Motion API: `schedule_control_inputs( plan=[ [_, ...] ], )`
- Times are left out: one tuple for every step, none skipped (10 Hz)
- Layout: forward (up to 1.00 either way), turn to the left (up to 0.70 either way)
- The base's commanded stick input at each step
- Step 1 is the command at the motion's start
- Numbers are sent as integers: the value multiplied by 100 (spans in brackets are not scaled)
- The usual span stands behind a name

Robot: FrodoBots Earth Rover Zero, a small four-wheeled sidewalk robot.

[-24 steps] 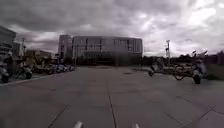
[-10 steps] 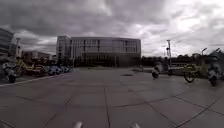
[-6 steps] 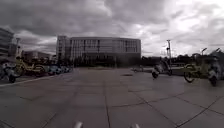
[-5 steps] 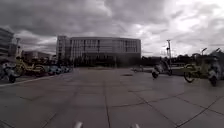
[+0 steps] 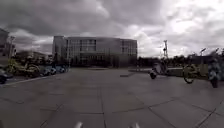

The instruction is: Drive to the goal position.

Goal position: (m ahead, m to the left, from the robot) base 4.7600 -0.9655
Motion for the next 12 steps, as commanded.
schedule_control_inputs(
  plan=[
    [70, -32],
    [70, -32],
    [70, -32],
    [70, -29],
    [70, -14],
    [70, 0],
    [70, 0],
    [70, 0],
    [70, 0],
    [70, 0],
    [70, 0],
    [70, 0]
  ],
)
